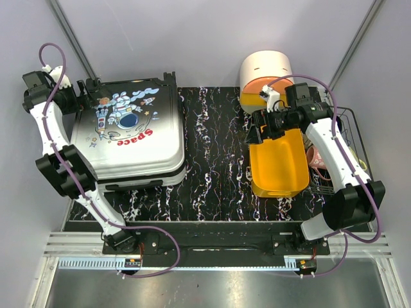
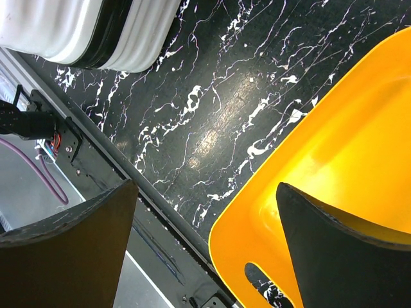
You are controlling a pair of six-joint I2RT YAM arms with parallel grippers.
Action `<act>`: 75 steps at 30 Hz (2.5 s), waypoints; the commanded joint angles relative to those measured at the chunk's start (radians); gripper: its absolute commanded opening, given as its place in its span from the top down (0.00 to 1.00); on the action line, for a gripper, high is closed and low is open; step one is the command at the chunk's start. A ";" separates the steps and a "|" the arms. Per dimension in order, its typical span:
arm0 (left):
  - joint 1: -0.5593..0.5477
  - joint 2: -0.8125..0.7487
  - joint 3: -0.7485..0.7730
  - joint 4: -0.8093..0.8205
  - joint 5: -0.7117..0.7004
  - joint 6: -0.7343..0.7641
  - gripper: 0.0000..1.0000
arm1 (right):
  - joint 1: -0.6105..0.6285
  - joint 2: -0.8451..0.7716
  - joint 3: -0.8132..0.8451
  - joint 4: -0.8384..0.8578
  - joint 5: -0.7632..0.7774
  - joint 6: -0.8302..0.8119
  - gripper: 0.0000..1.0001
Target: Open, take out, and arrange the luggage
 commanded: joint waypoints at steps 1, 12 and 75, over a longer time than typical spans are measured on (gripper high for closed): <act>-0.056 0.051 -0.060 -0.114 0.218 0.045 0.08 | 0.012 -0.022 -0.004 0.016 -0.027 -0.013 0.00; -0.310 0.034 -0.159 -0.177 0.288 0.121 0.23 | 0.040 -0.080 -0.136 0.141 -0.108 -0.045 0.00; -0.415 -0.741 -0.510 -0.066 0.179 0.131 0.04 | 0.394 0.047 -0.389 1.030 0.416 0.101 0.36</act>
